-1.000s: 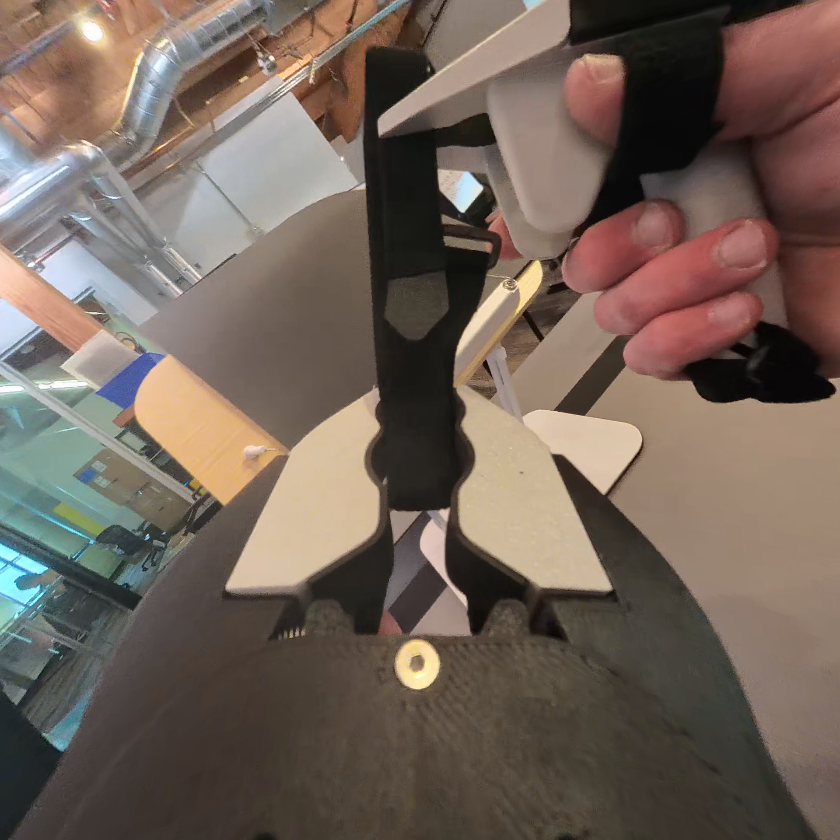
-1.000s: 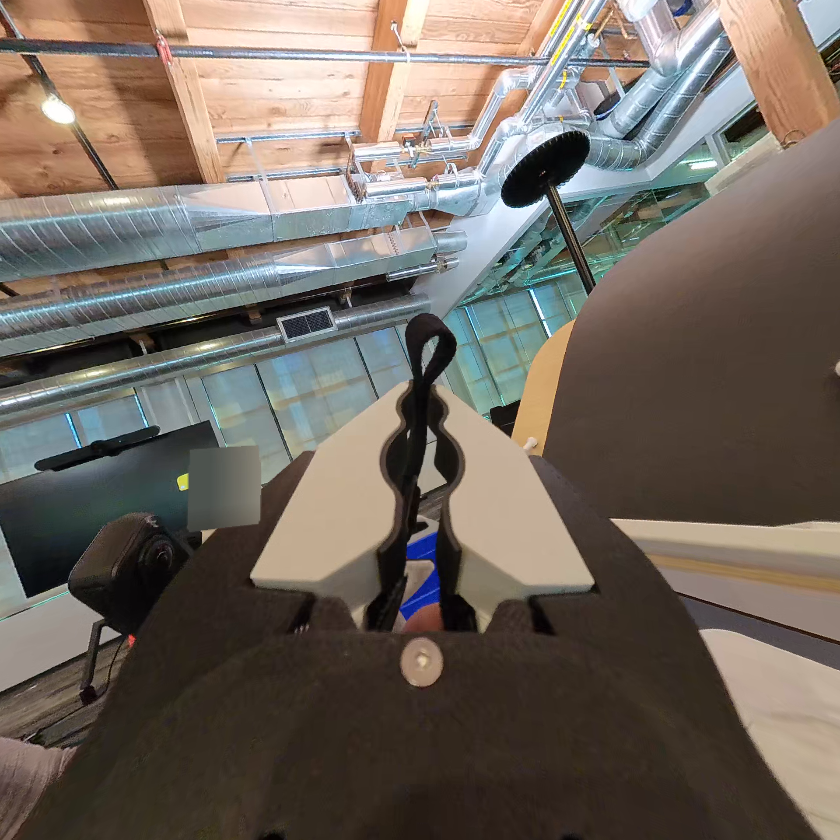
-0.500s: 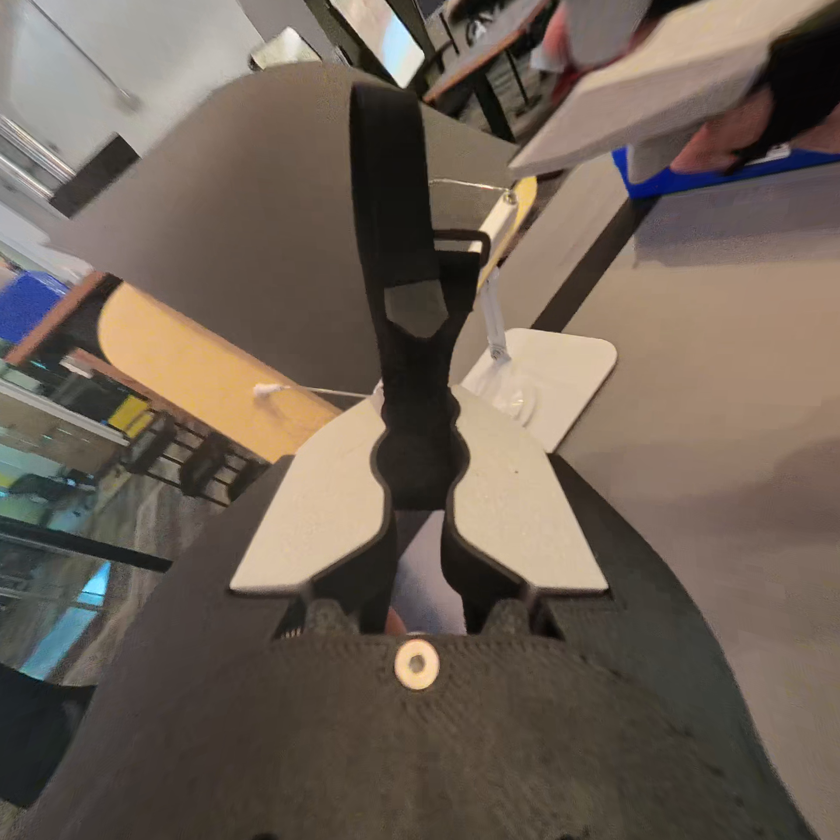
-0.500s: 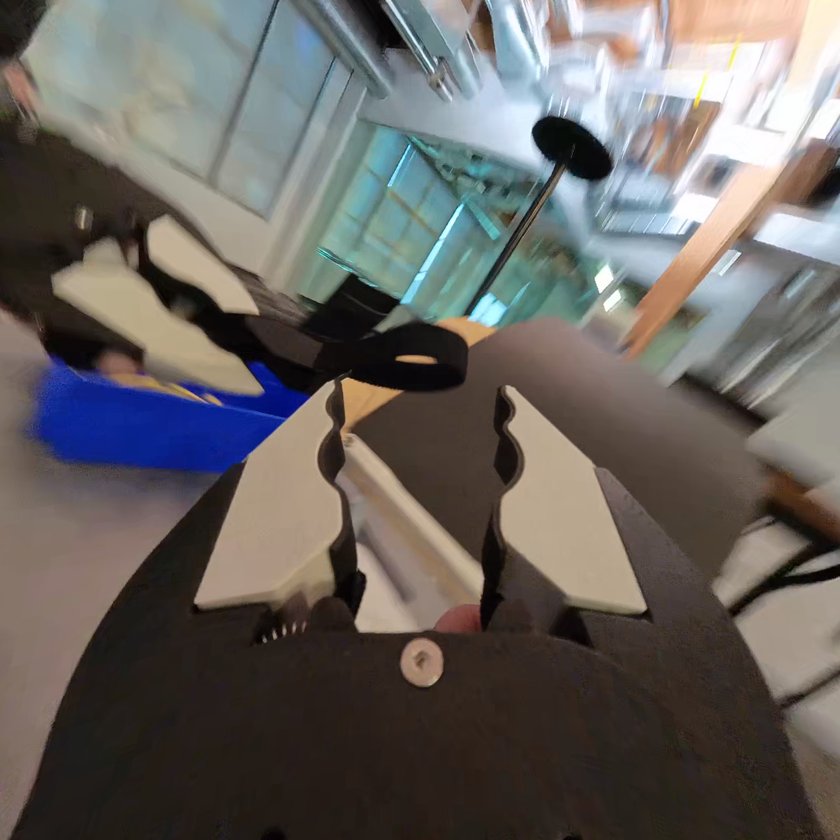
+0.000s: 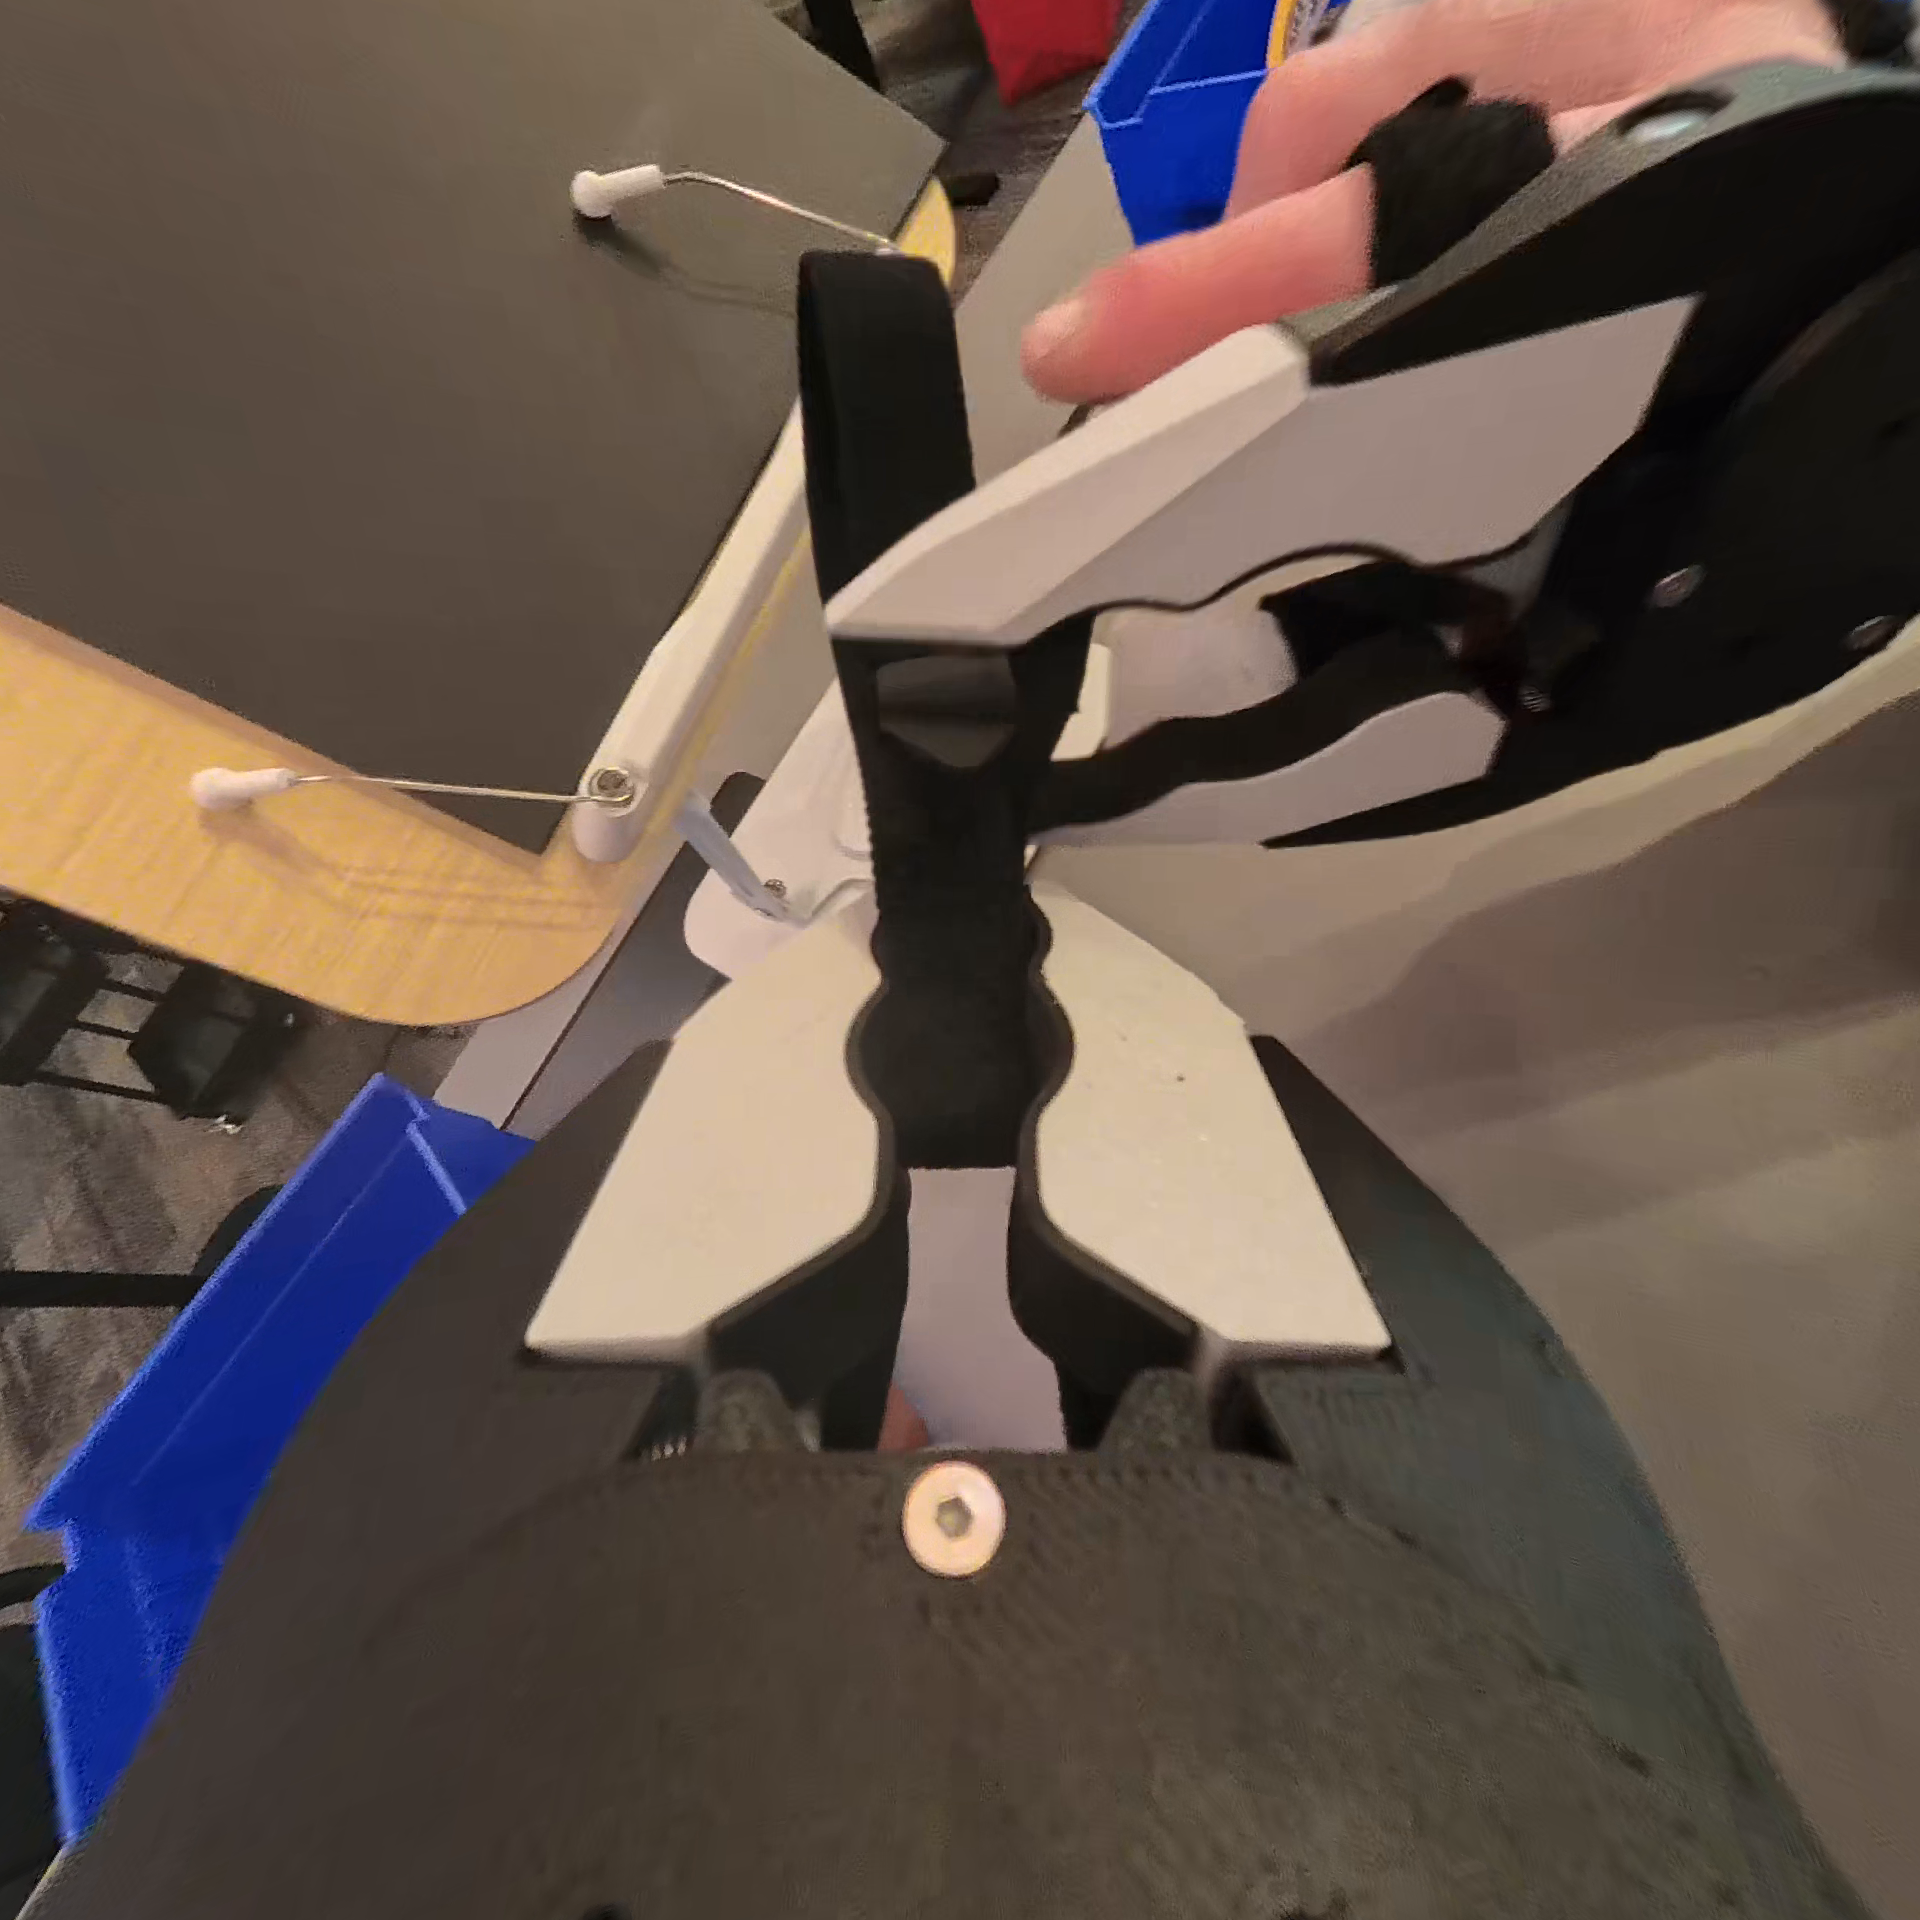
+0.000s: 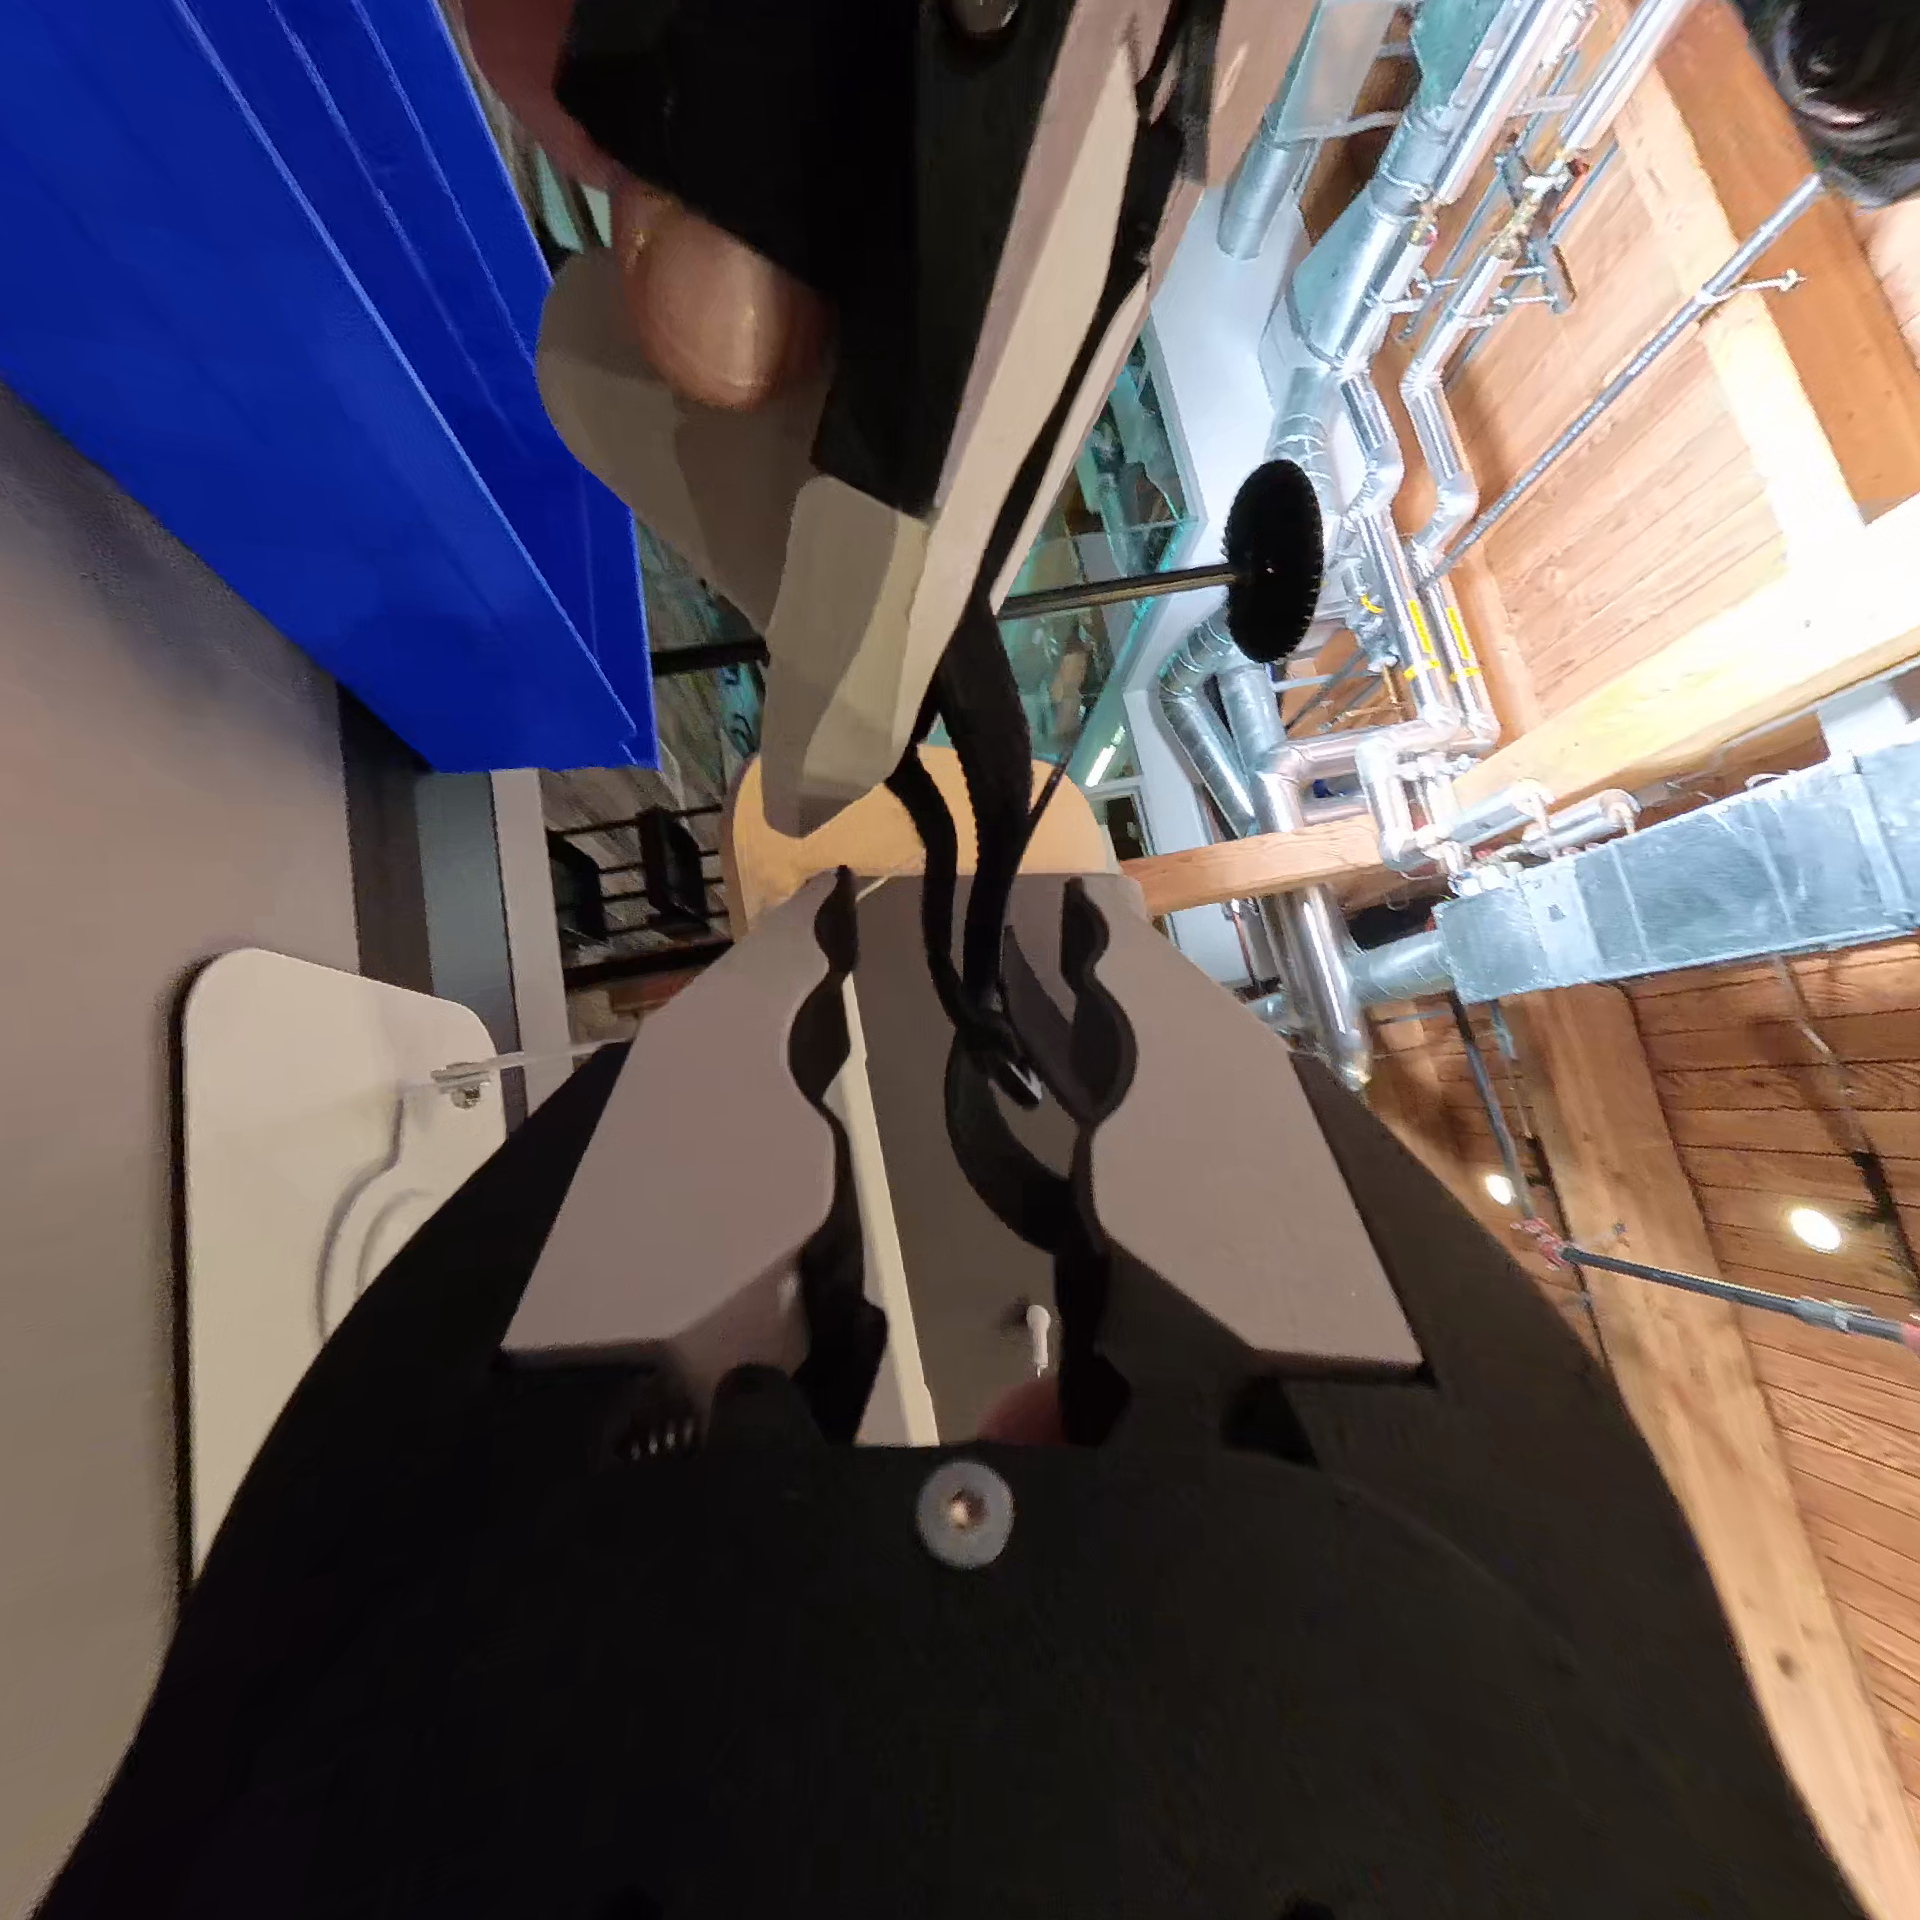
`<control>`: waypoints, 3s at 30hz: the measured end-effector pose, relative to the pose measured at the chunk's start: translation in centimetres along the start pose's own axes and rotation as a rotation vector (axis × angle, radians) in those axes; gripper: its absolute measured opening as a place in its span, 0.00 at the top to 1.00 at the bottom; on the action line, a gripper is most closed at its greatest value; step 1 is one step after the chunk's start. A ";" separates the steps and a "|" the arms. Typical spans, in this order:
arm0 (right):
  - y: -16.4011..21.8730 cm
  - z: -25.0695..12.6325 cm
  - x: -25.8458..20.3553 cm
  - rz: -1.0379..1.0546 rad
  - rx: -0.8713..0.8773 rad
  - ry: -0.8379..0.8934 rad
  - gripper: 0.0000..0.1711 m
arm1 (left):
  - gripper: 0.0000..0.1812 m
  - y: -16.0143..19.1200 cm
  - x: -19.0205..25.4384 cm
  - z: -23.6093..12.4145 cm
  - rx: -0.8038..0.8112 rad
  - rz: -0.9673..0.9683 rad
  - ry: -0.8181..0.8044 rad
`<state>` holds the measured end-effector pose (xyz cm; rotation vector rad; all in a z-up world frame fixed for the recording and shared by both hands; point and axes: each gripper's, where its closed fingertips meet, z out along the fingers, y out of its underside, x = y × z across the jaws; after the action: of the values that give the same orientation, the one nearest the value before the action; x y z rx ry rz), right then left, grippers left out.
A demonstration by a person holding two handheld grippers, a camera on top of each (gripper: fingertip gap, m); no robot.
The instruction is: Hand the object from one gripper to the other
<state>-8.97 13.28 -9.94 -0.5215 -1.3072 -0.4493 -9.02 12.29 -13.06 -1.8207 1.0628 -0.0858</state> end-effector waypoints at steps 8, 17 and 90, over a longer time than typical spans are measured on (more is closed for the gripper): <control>0.5 -0.1 -0.1 0.155 -0.004 -0.096 0.99 | 0.83 -1.0 0.7 -0.2 0.064 0.070 0.014; 3.3 -2.9 -3.7 0.818 -0.118 -0.708 0.99 | 0.58 -2.9 -0.6 -0.7 0.045 0.651 -0.371; 7.5 0.2 -6.7 0.189 -0.269 -0.410 0.96 | 0.67 0.8 0.4 1.7 0.033 0.371 -0.156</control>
<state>-6.13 19.55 -17.29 -0.9934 -1.5792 -0.3729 -8.45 13.12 -14.65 -1.5465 1.2593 0.2547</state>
